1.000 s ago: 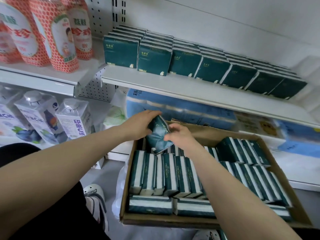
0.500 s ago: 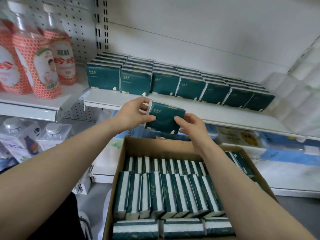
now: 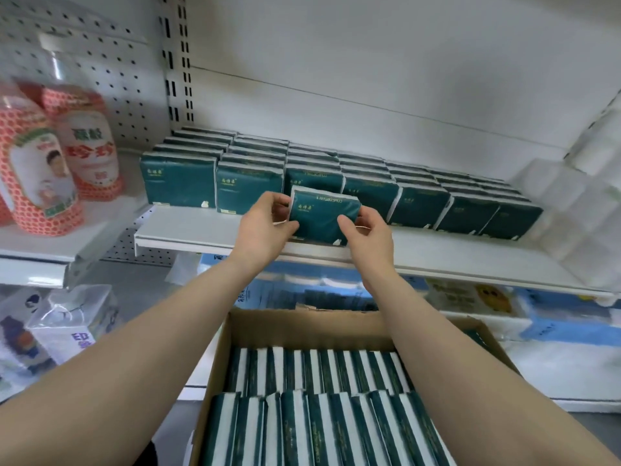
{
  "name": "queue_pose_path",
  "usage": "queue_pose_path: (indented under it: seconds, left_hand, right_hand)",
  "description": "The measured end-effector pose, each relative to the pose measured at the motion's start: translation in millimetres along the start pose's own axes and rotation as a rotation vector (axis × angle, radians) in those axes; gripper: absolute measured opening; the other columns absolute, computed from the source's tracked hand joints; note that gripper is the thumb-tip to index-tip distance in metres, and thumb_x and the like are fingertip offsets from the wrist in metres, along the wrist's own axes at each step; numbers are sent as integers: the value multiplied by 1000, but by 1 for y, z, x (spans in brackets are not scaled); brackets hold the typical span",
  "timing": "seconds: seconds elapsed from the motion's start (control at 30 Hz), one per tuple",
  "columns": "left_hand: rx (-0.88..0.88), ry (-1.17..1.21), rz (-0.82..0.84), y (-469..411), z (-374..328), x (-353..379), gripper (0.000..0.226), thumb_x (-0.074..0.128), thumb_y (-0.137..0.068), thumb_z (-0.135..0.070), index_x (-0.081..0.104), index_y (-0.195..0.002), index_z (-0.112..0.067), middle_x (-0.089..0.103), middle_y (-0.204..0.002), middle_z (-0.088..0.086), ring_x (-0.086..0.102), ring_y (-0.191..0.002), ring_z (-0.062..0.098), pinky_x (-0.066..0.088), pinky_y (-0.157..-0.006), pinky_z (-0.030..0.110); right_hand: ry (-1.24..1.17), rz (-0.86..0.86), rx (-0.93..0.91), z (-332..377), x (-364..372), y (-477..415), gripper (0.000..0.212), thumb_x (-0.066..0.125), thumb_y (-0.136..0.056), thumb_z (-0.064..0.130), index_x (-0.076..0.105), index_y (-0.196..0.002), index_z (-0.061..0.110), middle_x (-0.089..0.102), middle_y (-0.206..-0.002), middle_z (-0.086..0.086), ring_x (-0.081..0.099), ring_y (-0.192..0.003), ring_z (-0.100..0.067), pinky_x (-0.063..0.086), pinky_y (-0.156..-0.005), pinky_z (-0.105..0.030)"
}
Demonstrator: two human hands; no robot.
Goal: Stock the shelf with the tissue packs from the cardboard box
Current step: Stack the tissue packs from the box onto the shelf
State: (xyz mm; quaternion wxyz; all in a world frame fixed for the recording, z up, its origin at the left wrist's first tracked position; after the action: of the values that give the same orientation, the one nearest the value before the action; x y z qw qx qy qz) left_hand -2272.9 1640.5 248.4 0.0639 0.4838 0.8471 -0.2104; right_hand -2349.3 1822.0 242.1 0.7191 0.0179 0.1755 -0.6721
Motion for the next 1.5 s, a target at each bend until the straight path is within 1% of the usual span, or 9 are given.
queue_pose_path:
  seconds: [0.13,0.33,0.57,0.7,1.03,1.17,1.23,1.37,1.5]
  left_hand:
    - [48,-78,-26,-8,12,4,43,65,-88,-8,54,-130,-16,63,-115,-1,57,-102,9,44,-90,18]
    - [105,-169,-33,-19,25,10,57,63,-90,-11,45,-143,-20,50,-121,1,58,-100,13,46,-97,24]
    - [124,-157,-86,-21,26,13,57,63,-89,-9,45,-142,-18,55,-125,3,57,-105,9,42,-93,17]
    - [123,-118,-86,-20,28,14,58,63,-88,-6,43,-141,-19,56,-129,1,57,-112,8,44,-94,18]
    - [148,-107,-68,-11,27,13,55,60,-89,-3,44,-140,-16,53,-129,4,56,-114,11,46,-97,22]
    - [206,-129,-88,7,18,8,45,59,-89,-2,51,-132,-16,55,-117,1,55,-104,7,43,-89,7]
    - [252,-143,-67,22,11,10,41,58,-90,-2,53,-128,-18,56,-115,-1,55,-102,5,42,-85,4]
    - [377,-166,41,54,-4,22,35,59,-90,-2,58,-122,-16,58,-113,-1,58,-101,8,50,-90,19]
    - [394,-181,220,79,-11,44,33,63,-89,-5,59,-119,-19,57,-111,-4,58,-100,8,51,-88,20]
  right_hand:
    - [76,-51,-48,-3,13,-15,39,65,-93,35,57,-130,23,61,-115,1,59,-96,-8,53,-89,-30]
    - [132,-65,-75,-5,28,-29,40,63,-94,29,56,-133,23,59,-112,-3,59,-87,-8,53,-89,-33]
    - [83,-54,-84,-6,30,-27,47,64,-94,17,47,-138,20,61,-111,3,59,-86,2,45,-78,-11]
    - [72,-56,-106,-6,30,-23,45,63,-94,14,47,-136,21,60,-116,3,59,-96,-3,49,-90,-22]
    - [79,-21,-89,-7,24,-16,46,62,-95,13,45,-138,21,57,-128,2,58,-109,-10,49,-97,-27]
    - [91,-20,-128,-5,12,3,44,60,-96,11,47,-137,21,56,-127,2,56,-112,-10,47,-97,-25]
    - [116,-34,-168,-6,4,18,42,57,-97,8,49,-135,22,56,-126,3,55,-112,-9,48,-95,-22]
    - [192,-84,-251,-9,-18,51,36,57,-95,7,53,-127,24,55,-116,5,54,-104,-7,48,-85,-17]
    - [286,-58,-219,-24,-52,81,31,60,-95,9,55,-121,25,55,-113,6,54,-98,-5,47,-82,-16]
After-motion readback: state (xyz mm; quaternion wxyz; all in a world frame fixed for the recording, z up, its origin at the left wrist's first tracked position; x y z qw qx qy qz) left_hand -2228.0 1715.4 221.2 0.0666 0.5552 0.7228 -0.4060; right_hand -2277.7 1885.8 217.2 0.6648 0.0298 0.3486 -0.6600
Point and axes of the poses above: each hand's wrist, its own y-axis away from the middle knuckle, its own x-axis out of the palm, z = x × y, the point moved 4 cm from there along -y, towards the middle knuckle
